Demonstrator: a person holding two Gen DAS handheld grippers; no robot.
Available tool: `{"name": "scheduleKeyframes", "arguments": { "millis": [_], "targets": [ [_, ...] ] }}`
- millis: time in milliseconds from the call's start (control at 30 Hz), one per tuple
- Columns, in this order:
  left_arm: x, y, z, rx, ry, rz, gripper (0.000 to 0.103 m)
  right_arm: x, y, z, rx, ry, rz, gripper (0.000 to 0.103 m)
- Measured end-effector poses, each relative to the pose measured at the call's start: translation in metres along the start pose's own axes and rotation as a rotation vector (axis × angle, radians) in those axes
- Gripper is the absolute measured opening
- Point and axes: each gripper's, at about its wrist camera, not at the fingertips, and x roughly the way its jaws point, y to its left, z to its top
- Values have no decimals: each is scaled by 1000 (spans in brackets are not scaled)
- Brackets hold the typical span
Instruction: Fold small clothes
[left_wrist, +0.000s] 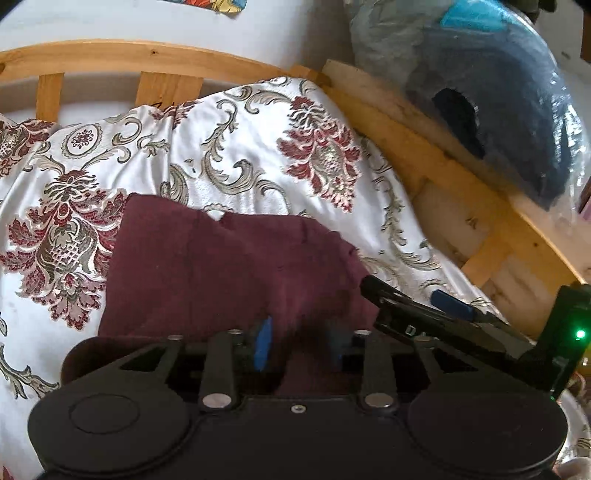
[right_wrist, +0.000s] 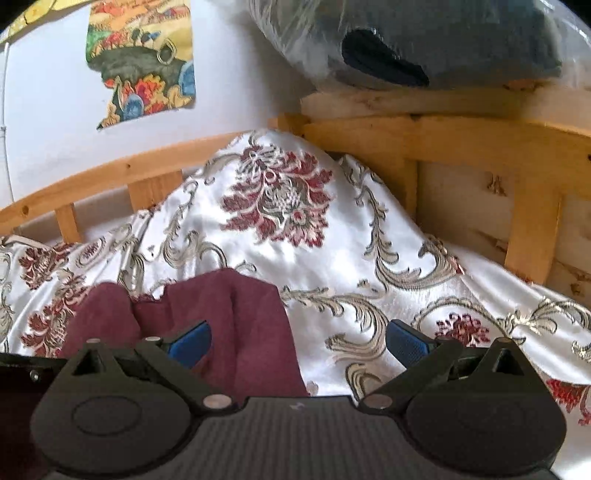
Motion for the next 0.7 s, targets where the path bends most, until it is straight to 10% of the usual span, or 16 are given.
{"name": "scheduleKeyframes", "arguments": {
  "millis": [333, 533, 700],
  "targets": [
    [-56, -9, -10, 184, -172, 68, 96, 1, -1, 1, 35, -23, 1, 103],
    [-76, 2, -27, 278, -227, 239, 102, -7, 7, 0, 43, -79, 51, 103],
    [-70, 18, -42, 283, -119, 288, 102, -16, 20, 4, 83, -91, 239, 103]
  ]
}}
